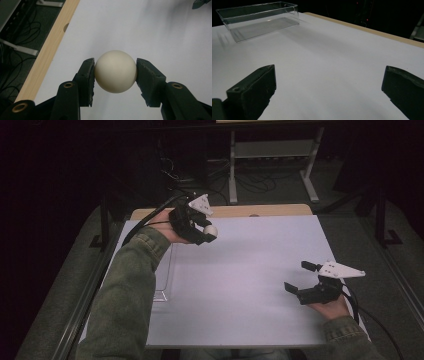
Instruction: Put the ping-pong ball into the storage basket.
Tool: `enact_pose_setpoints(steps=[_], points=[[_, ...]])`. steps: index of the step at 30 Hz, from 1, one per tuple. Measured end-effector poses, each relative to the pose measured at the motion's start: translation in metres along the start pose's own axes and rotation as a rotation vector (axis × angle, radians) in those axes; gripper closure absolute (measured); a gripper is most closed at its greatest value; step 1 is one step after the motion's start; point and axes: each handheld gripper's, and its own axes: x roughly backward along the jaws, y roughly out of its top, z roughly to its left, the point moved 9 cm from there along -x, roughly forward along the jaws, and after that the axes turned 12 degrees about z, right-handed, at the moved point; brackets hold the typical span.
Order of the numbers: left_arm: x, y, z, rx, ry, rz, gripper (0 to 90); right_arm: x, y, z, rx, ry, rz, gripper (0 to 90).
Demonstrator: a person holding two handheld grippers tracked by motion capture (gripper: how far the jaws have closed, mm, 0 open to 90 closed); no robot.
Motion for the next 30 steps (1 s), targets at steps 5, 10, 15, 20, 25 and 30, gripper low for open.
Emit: enact_pose_setpoints(steps=[5,10,15,20,25,30], points=[[0.006,-0.009,0.001,0.011,0.007,-0.001,50.6,0.000,0.000,0.000,0.002,0.000,0.000,0.0],[0.010,-0.019,0.001,0.016,0.007,0.005,50.6,0.000,0.000,0.000,0.003,0.000,0.003,0.0],[0.011,-0.029,0.000,0.027,0.004,0.009,50.6,0.000,0.000,0.001,0.010,-0.003,0.005,0.0],[0.012,-0.040,0.000,0.037,0.002,0.015,50.6,0.000,0.000,0.001,0.009,-0.009,0.002,0.0],[0.015,-0.052,0.001,0.051,0.008,0.018,50.6,0.001,0.000,0.000,0.007,-0.014,0.001,0.0],[0.021,-0.063,0.001,0.065,0.007,0.029,50.6,0.002,0.000,-0.001,0.010,-0.024,0.000,0.0]])
